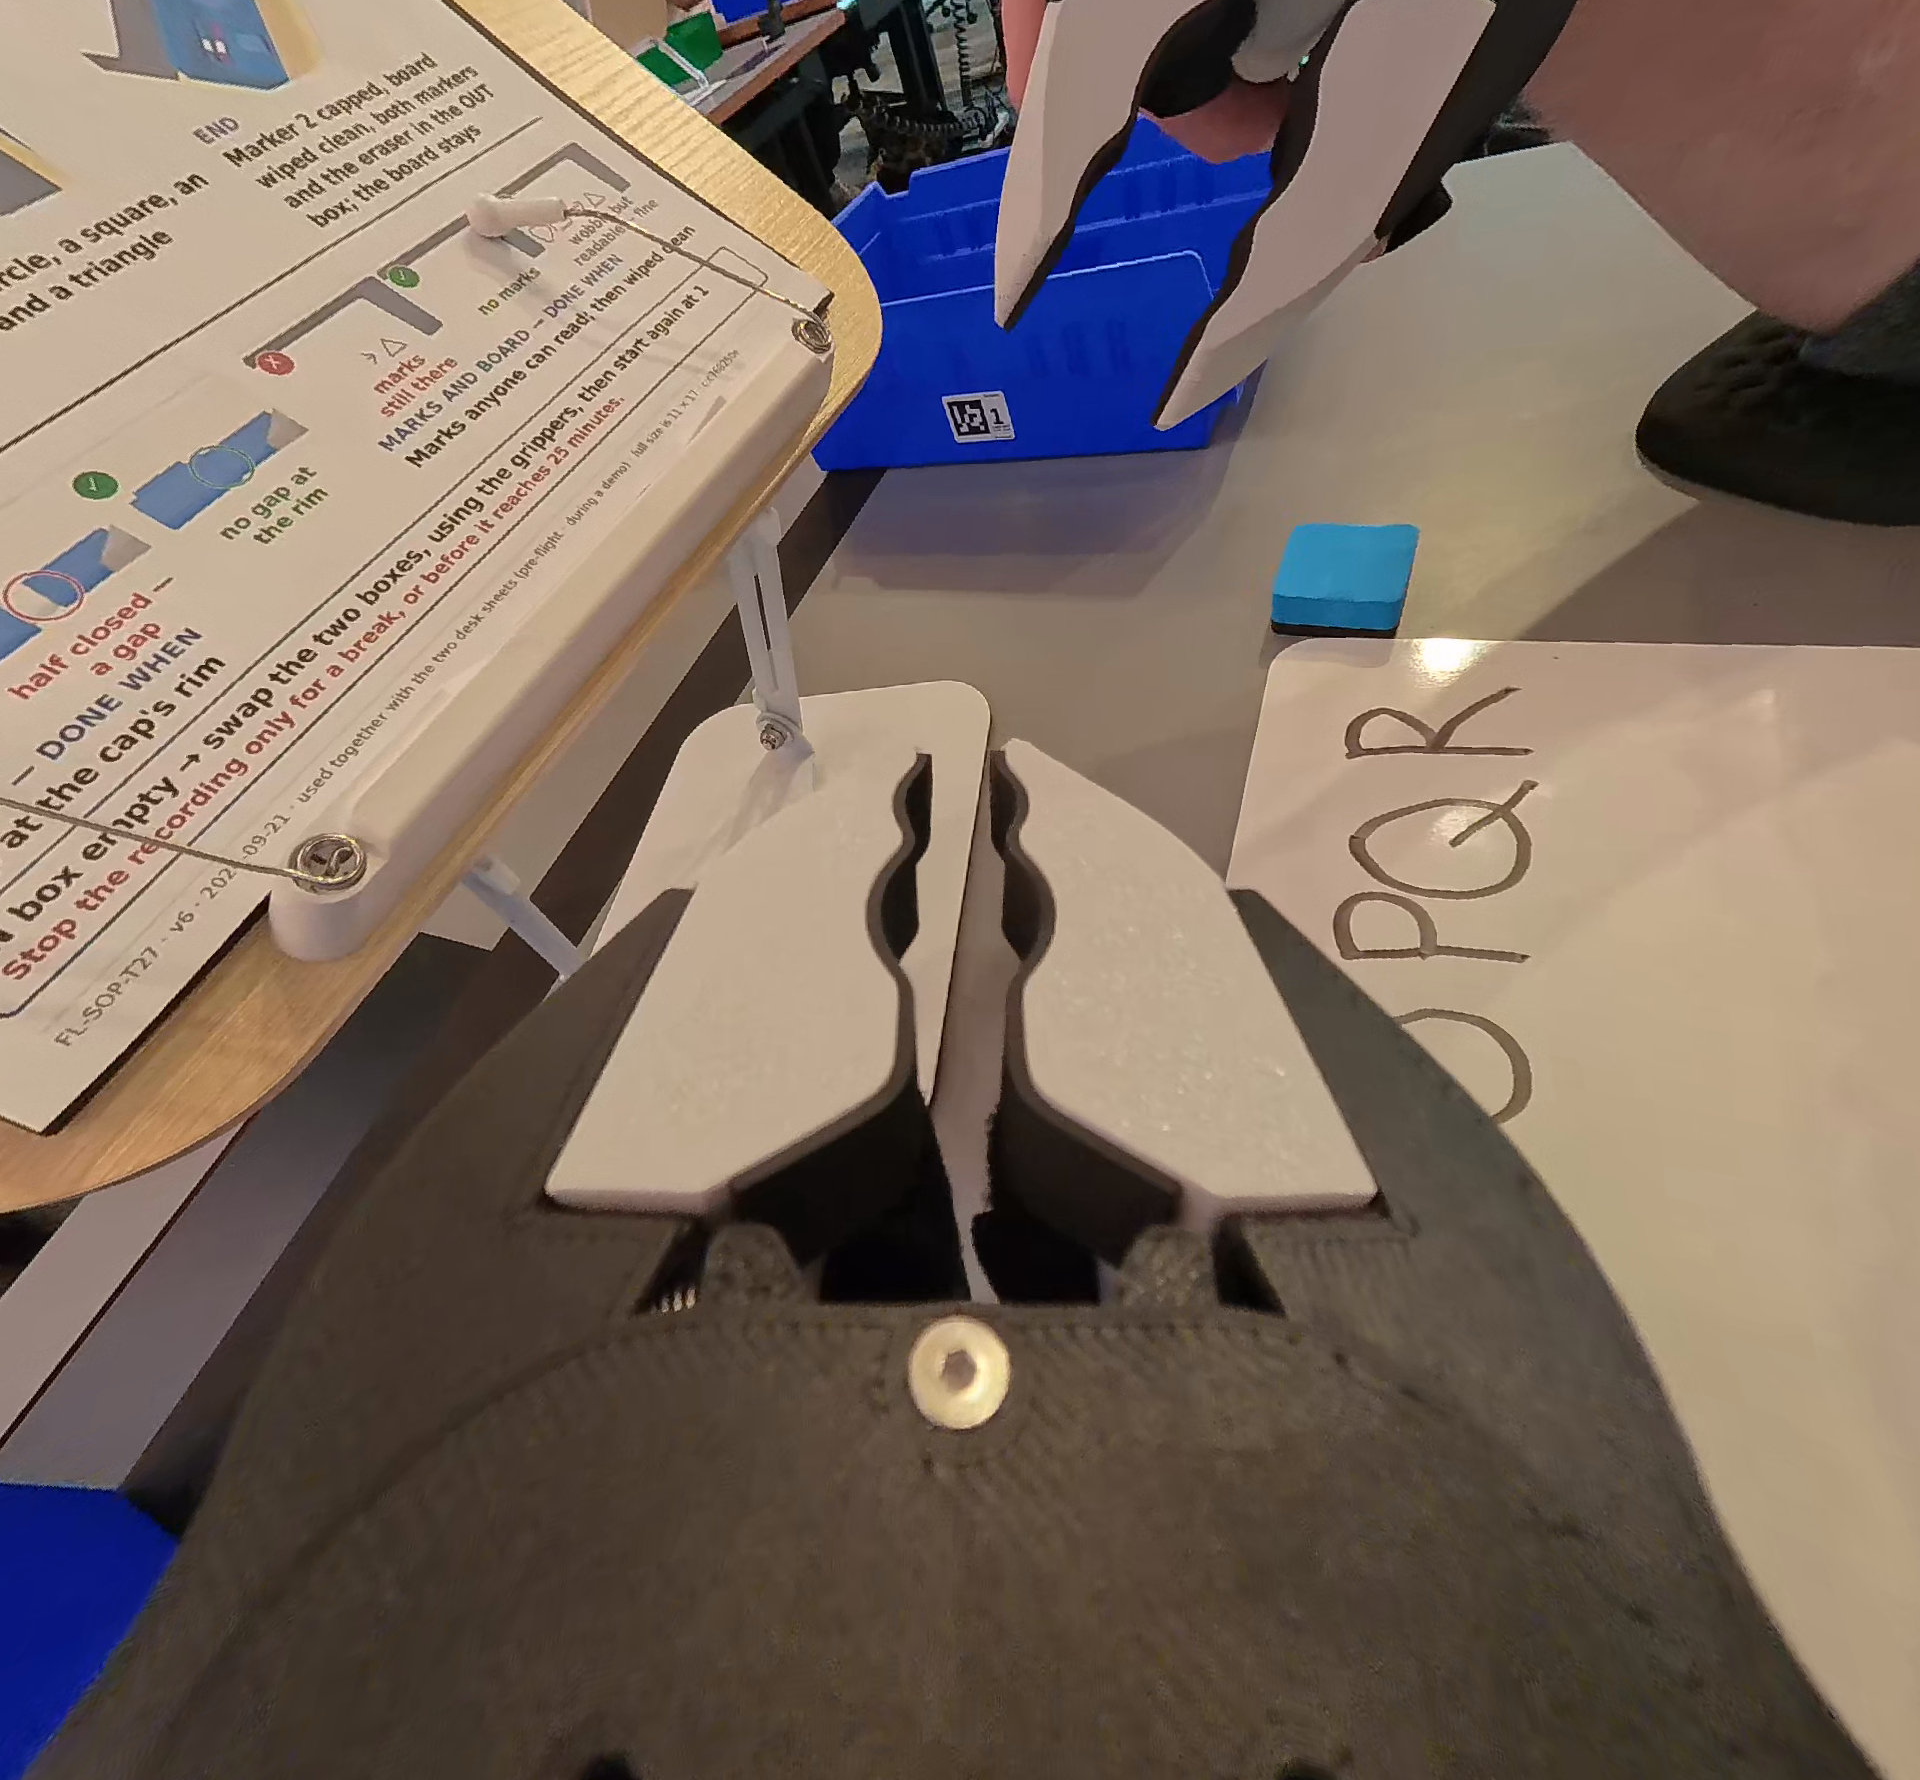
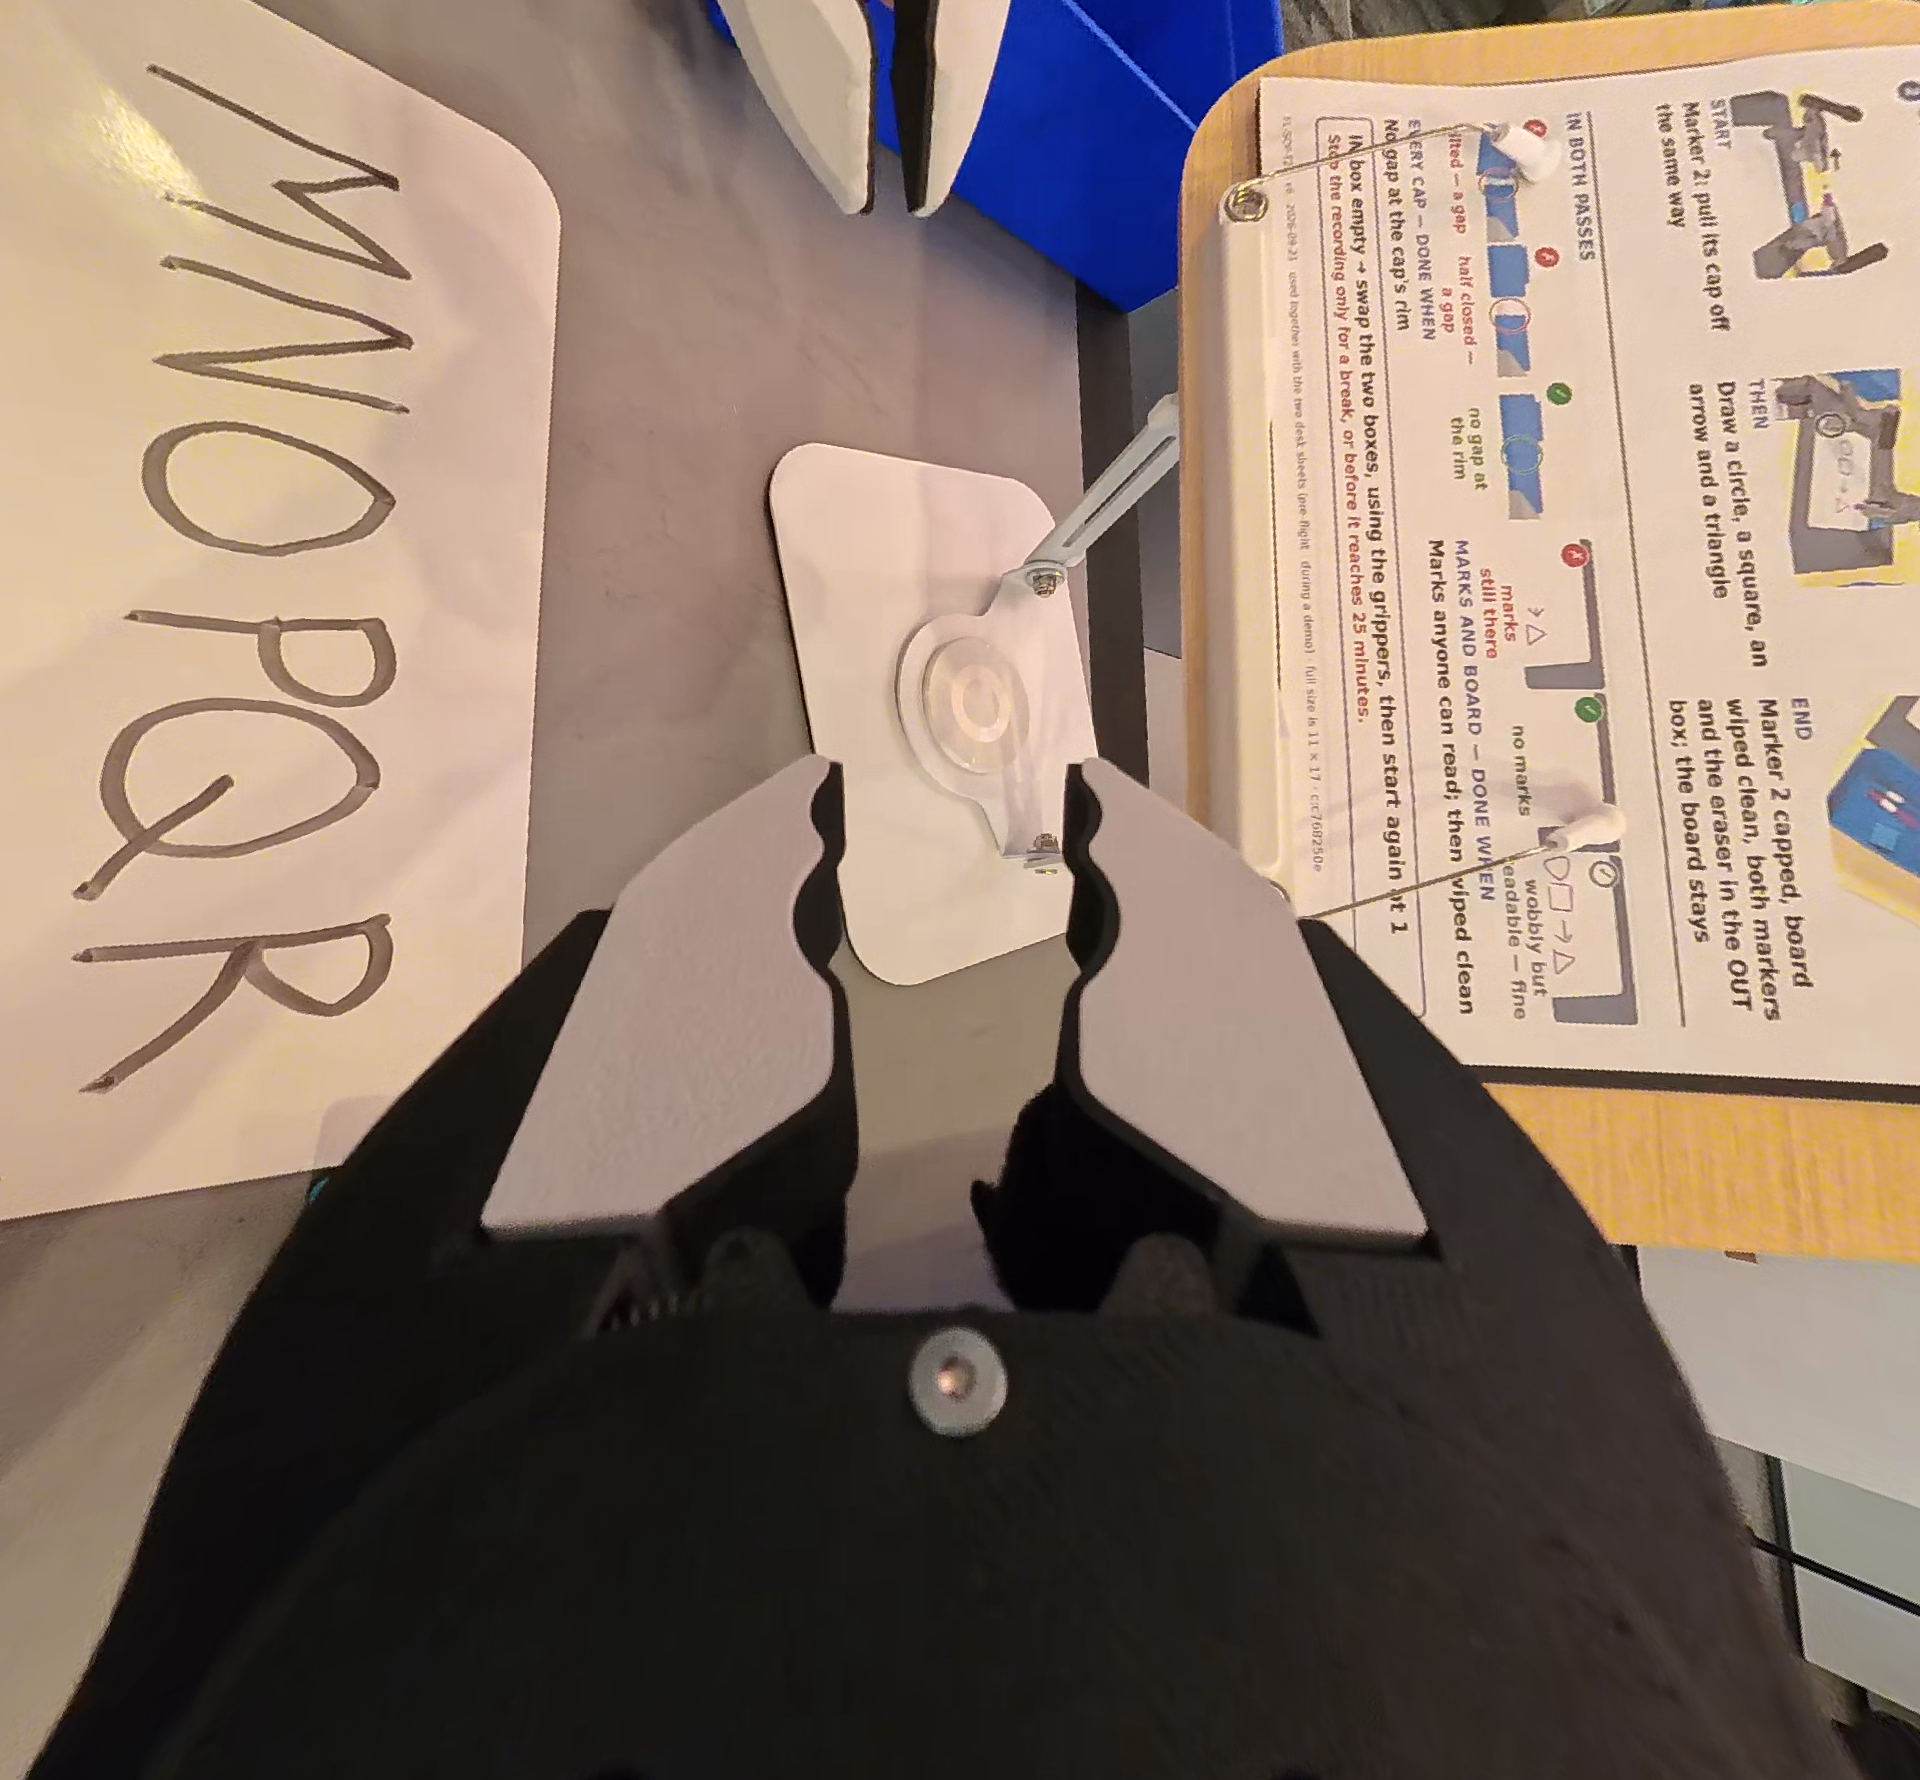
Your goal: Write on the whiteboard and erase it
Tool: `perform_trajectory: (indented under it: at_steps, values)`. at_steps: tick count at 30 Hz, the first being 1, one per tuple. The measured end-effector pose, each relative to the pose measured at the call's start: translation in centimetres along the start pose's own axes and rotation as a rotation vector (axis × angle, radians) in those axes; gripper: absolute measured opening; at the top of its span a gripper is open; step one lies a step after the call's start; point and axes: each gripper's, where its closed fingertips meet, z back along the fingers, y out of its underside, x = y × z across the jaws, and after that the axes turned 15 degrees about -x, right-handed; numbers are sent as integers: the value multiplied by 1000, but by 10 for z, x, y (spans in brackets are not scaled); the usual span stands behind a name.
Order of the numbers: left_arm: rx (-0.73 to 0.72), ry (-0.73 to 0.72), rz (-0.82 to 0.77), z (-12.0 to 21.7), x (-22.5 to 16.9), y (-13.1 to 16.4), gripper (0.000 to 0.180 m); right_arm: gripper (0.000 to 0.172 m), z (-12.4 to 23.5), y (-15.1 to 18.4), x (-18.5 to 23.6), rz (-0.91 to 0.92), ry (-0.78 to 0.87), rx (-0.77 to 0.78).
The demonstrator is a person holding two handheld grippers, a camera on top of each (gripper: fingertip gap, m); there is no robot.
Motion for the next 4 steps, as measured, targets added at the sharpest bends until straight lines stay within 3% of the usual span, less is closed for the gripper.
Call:
perform_trajectory:
  at_steps: [1,4]
  values:
    - [0,1,1,0,0,0,11,41,0,0,0,-1,0,-1]
    - [2,2,4,-1,0,1,13,41,-1,1,1,-3,-5,0]
